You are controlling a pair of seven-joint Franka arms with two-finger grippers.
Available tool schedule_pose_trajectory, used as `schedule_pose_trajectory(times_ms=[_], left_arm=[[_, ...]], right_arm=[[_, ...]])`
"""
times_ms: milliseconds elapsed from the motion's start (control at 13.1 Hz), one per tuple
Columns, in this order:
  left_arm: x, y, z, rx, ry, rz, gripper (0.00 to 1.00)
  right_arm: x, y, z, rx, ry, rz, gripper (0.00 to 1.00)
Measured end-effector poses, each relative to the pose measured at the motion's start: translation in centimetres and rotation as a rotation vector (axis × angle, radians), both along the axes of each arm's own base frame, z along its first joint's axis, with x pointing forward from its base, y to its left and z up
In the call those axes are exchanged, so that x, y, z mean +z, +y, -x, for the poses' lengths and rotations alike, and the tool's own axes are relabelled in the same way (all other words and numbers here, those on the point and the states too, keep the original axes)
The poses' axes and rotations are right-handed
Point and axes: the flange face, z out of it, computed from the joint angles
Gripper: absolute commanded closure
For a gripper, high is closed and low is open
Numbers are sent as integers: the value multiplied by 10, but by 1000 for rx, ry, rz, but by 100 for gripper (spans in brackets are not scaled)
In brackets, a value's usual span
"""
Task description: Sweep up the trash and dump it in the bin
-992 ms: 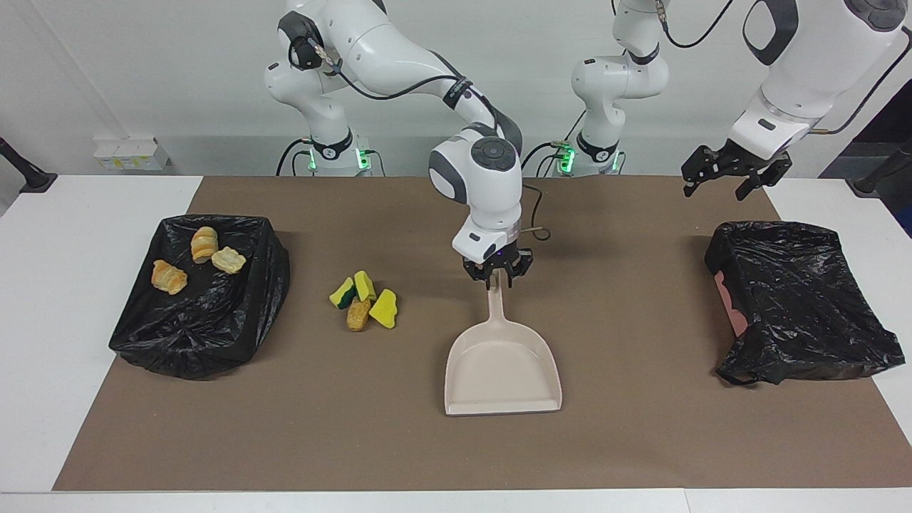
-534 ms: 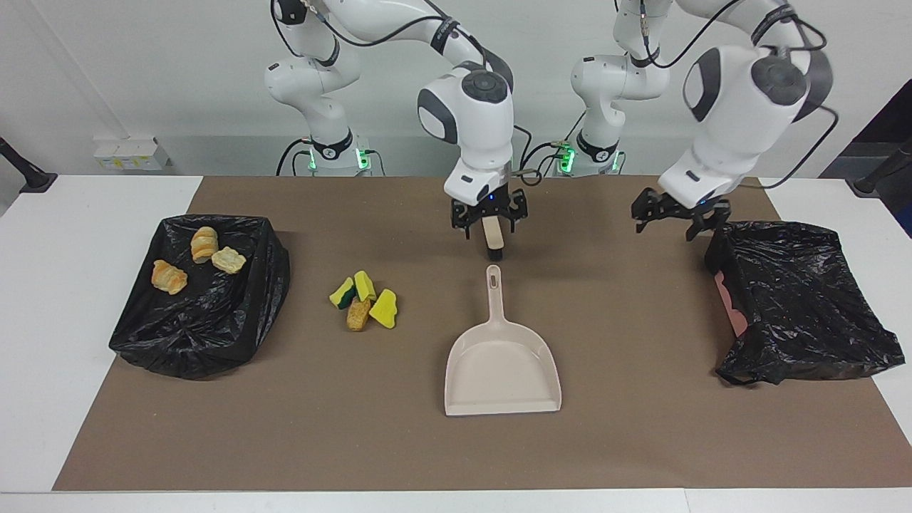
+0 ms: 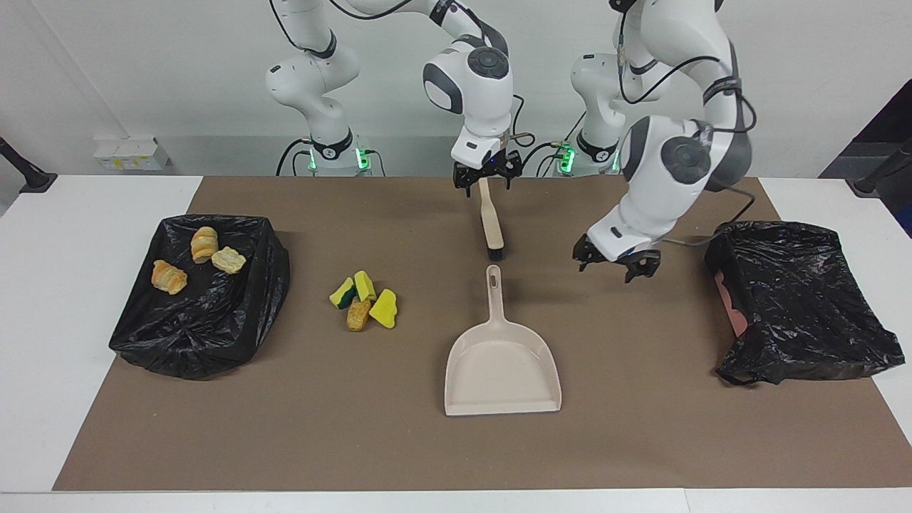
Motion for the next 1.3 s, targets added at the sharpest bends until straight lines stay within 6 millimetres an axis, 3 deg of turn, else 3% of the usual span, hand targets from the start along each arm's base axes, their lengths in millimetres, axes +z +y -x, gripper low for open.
schedule_pose_trajectory(times_ms=[305, 458, 534, 687, 763, 916, 992, 1145, 1221, 1298], left_arm=[[-12, -84, 13, 133, -4, 16, 0], [-17, -116, 14, 179, -6, 19, 0], [-21, -123, 13, 200, -4, 18, 4], [-32, -124, 9, 226, 6, 10, 32], [-39, -124, 7, 237, 10, 6, 43], [-48, -126, 5, 247, 9, 8, 56], [-50, -127, 5, 249, 9, 9, 62], [-51, -130, 5, 256, 6, 15, 80], [-52, -131, 5, 259, 6, 17, 100], [-52, -131, 5, 263, 6, 18, 100]], right_arm=[[-49, 3, 35, 27, -7, 5, 0], [-59, 2, 45, 40, 3, 20, 0], [-61, 4, 51, 53, 6, 24, 0], [-64, 7, 60, 69, 10, 31, 5], [-66, 7, 62, 73, 13, 35, 26], [-68, 7, 65, 77, 15, 38, 78], [-68, 7, 65, 78, 15, 38, 95], [-68, 7, 65, 79, 15, 38, 100], [-68, 7, 65, 78, 15, 38, 100], [-68, 6, 64, 79, 14, 38, 100]])
